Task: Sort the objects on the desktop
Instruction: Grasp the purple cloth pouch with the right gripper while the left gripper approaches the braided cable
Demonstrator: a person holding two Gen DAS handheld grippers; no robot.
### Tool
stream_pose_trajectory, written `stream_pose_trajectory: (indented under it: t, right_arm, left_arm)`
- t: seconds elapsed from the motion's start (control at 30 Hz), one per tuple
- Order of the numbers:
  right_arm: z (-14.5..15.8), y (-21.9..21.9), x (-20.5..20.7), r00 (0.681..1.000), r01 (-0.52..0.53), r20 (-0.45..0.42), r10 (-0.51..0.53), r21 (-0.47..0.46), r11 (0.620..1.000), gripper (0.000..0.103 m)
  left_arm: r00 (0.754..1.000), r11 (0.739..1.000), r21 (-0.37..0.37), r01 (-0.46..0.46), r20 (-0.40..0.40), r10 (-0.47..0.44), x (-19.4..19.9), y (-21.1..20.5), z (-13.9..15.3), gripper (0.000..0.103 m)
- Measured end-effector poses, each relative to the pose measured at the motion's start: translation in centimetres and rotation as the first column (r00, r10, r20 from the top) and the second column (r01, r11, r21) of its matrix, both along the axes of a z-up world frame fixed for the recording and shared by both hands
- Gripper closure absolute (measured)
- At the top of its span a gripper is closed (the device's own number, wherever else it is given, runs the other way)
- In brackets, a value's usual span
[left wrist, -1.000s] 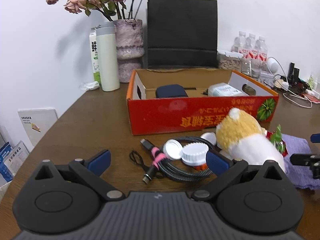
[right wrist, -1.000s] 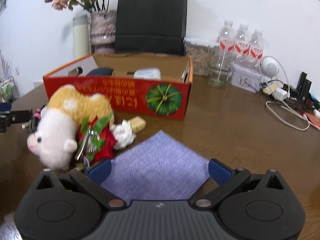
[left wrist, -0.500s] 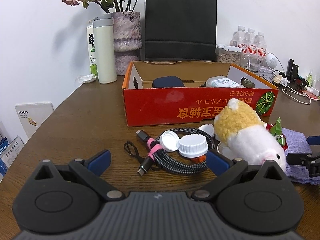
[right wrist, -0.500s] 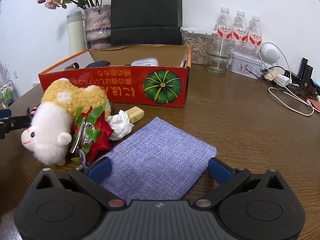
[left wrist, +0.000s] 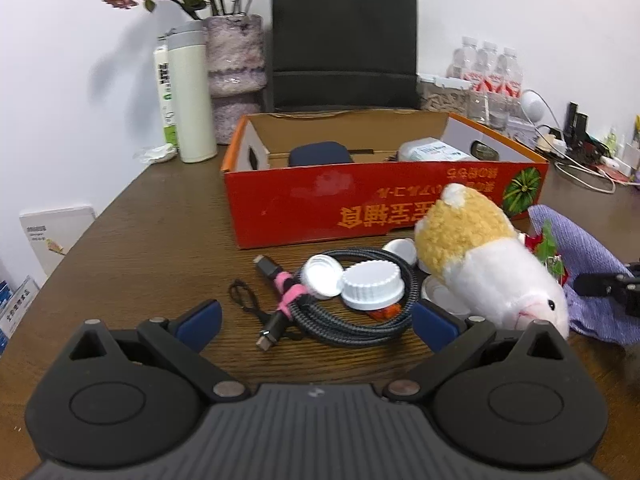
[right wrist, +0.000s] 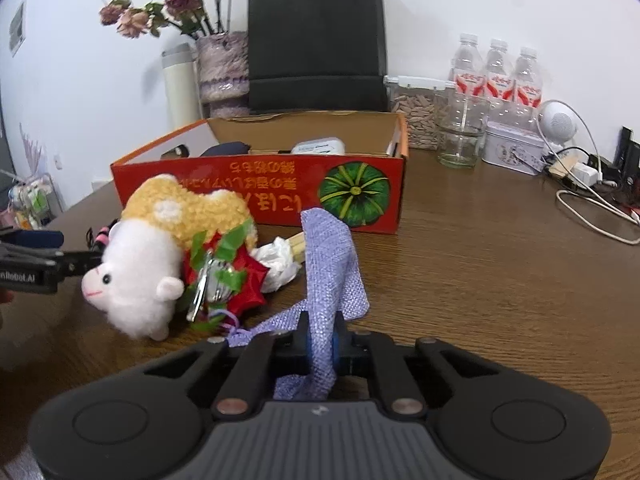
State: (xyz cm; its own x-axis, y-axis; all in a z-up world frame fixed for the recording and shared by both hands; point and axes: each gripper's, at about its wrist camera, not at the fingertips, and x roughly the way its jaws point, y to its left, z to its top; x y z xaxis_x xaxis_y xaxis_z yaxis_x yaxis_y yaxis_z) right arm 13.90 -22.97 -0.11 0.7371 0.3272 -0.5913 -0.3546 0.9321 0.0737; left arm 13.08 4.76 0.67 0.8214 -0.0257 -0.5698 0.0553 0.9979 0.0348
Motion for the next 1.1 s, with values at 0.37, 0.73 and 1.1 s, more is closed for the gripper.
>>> stream_pose_trajectory:
  t: [0.37, 0.73, 1.1]
  right_arm:
    - [0.0, -1.4, 0.7, 0.998, 0.055, -0.005, -0.055, 0.02, 0.998, 0.096]
    - [-0.1, -2.2, 1.2, 0.997, 0.073, -0.016, -0.073, 0.031, 0.997, 0.095]
    - [0.0, -2.1, 1.2, 0.997, 0.073, -0.016, -0.072, 0.03, 0.997, 0.094]
  left_arm:
    - [0.994, 0.998, 0.001, 0.057, -0.091, -0.056, 3.5, -0.7, -0.5, 0.0]
    - [0.991, 0.997, 0.03, 0.073, -0.118, -0.069, 4.5, -1.1, -0.9, 0.0]
    - [0.99, 0.999, -0.007, 0.031, -0.136, -0.032, 6.1, -0.5, -1.1, 0.0]
